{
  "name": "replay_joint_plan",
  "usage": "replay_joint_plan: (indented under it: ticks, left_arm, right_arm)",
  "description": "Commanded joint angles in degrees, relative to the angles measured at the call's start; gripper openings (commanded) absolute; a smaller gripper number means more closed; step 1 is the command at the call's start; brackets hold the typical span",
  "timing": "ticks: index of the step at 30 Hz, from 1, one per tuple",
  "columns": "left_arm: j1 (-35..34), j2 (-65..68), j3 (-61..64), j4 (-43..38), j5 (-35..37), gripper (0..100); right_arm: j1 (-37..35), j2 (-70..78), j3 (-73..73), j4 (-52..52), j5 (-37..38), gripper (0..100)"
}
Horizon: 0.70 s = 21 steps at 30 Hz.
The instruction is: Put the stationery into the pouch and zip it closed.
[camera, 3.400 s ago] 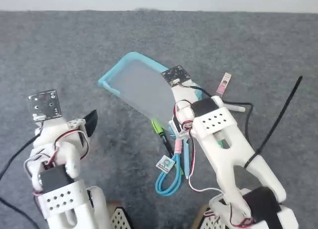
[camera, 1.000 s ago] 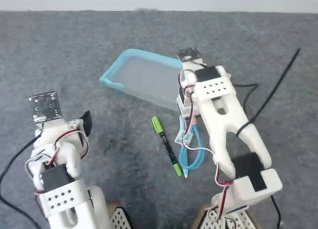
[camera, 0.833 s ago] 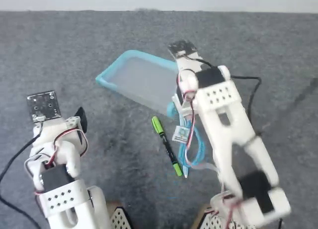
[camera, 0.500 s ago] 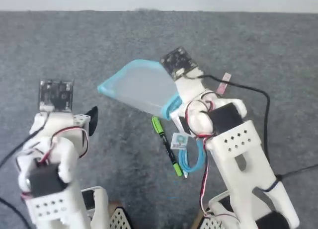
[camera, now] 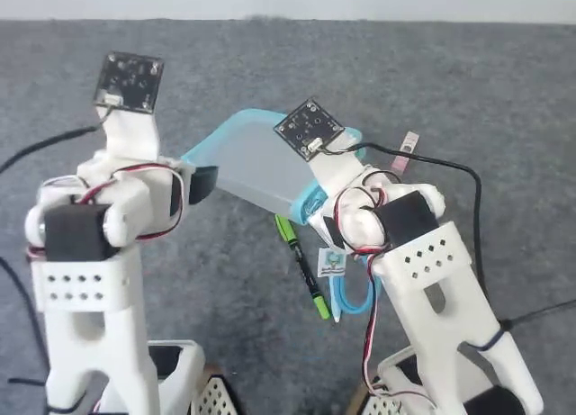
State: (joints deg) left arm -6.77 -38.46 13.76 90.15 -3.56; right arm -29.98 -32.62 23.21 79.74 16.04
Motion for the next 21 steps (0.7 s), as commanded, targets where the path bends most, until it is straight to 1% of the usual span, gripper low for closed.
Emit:
replay_joint_plan:
  ticks: [1,5,8,10,13,16,18,21]
  left_arm:
    - [1.0,2.7,-5.2,0.1,2.2,28]
    - [1.1,6.3,-7.5,-0.7,2.5,28]
    - [1.1,7.8,-9.6,-1.8,4.0,28]
    - [1.0,7.9,-9.8,-3.5,4.1,28]
    - [1.1,7.9,-9.7,-4.0,4.2,28]
    - [2.0,7.8,-9.5,-3.6,4.0,28]
    - [3.2,6.4,-8.0,-3.3,3.6,28]
    - [5.0,-0.5,-1.9,-6.0,1.6,29]
  right_arm:
    - [-0.4,-2.2,-2.3,1.4,1.0,0.6]
    - [-0.7,1.9,-10.5,5.3,0.4,0.6]
    - [-0.7,7.3,-16.8,8.8,-2.5,0.6]
    - [-0.7,10.4,-19.0,9.5,-3.6,0.6]
    - [-0.8,13.1,-19.8,9.8,-5.1,0.6]
    - [-1.1,11.8,-19.3,9.9,-5.1,0.6]
    - [-2.2,7.4,-18.3,8.6,-4.8,0.7]
    - [-5.3,-2.2,-13.6,2.1,-4.6,0.6]
